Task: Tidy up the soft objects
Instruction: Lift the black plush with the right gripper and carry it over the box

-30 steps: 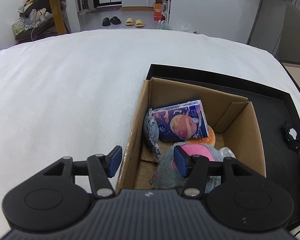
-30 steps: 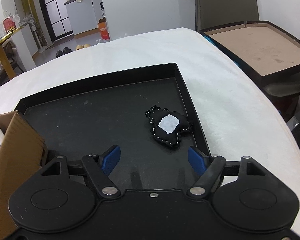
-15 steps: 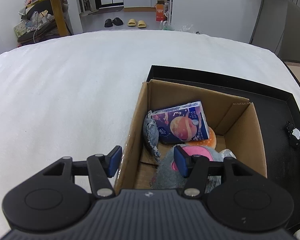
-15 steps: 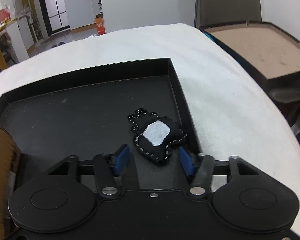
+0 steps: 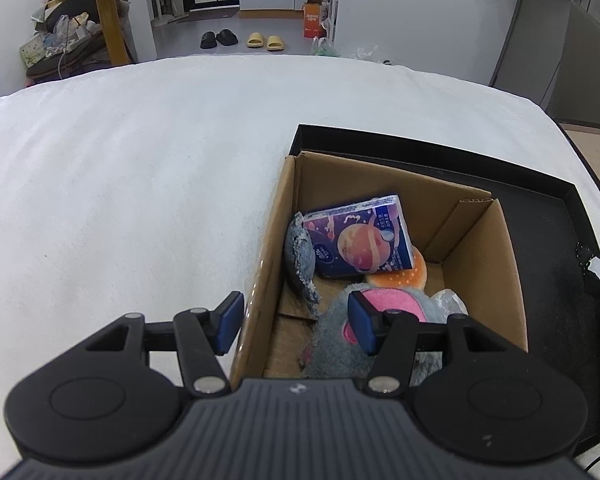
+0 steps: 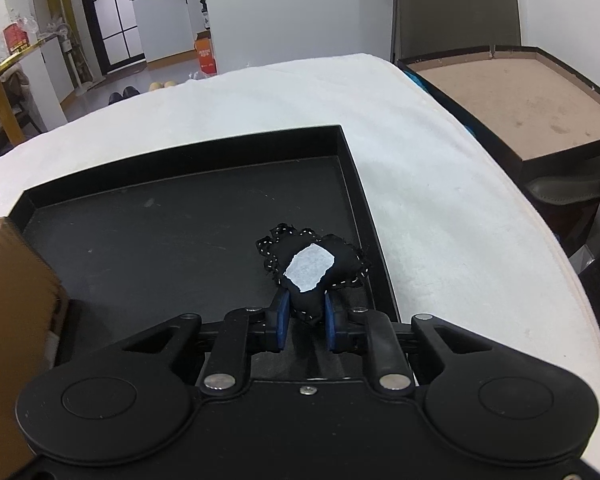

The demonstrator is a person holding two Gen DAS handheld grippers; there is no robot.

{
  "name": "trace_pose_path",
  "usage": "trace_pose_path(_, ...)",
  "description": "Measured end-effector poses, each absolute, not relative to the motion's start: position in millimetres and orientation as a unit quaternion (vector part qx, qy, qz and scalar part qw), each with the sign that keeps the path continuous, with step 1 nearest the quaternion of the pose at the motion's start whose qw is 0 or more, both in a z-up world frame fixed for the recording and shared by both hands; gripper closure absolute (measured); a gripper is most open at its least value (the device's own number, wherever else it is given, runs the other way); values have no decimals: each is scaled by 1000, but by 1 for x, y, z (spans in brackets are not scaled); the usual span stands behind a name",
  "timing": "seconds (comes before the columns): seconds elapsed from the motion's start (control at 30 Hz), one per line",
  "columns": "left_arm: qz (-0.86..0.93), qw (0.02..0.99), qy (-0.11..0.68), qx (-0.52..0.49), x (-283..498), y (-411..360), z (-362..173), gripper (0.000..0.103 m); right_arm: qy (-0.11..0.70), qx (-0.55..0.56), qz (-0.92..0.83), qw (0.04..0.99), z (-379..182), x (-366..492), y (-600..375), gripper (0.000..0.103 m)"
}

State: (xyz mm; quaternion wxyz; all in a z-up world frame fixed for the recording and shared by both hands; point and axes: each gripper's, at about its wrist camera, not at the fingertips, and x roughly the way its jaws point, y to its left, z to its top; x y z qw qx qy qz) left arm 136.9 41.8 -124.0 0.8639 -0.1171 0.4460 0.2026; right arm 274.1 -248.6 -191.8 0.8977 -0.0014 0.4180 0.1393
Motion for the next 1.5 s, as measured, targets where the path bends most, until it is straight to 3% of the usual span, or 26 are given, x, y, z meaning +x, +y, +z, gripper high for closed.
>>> trace_pose_path(1.5,96,875,453,-141,97,82,-126,51,389,2,253,886,-75,183,-153,85)
